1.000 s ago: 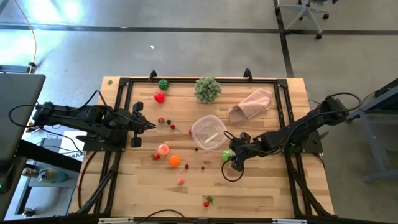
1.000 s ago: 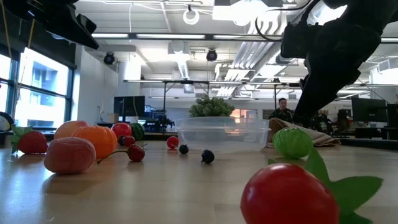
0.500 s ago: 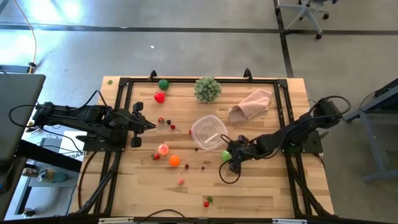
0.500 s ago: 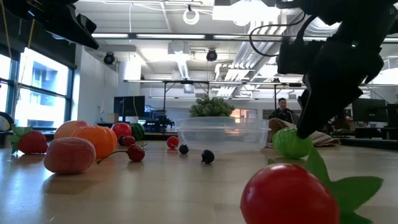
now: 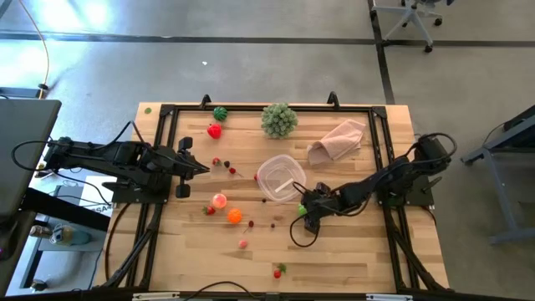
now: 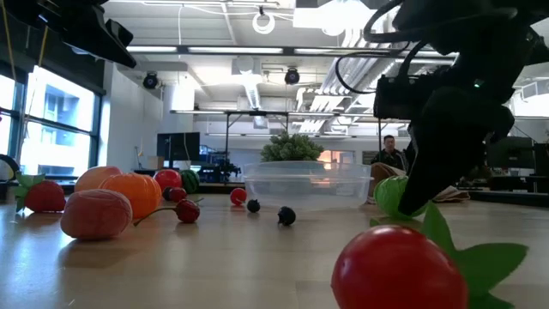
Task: Pick and placing Produce into tupperware
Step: Put the cabbage into the container
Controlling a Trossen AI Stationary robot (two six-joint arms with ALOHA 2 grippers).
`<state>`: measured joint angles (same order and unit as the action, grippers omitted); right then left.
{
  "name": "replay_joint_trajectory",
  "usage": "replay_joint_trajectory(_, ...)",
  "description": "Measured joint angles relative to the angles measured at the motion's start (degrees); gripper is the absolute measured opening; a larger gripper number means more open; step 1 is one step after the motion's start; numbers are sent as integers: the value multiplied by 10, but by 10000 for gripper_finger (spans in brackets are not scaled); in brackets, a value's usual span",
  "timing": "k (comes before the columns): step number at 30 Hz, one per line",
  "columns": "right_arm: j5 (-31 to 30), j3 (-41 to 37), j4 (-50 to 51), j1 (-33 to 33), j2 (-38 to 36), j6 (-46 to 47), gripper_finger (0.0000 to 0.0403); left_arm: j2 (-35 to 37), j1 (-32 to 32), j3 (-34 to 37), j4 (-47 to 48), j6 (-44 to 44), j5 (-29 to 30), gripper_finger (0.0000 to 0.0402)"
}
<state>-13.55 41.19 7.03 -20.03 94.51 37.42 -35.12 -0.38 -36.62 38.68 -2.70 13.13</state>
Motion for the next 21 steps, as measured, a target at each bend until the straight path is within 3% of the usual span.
replay_joint_trajectory(14,-8,0,-7,3,1,12,281,0,0,0,0,0,0,14)
replay_joint_trajectory(21,-5,0,-6,3,1,11,248,0,0,0,0,0,0,14)
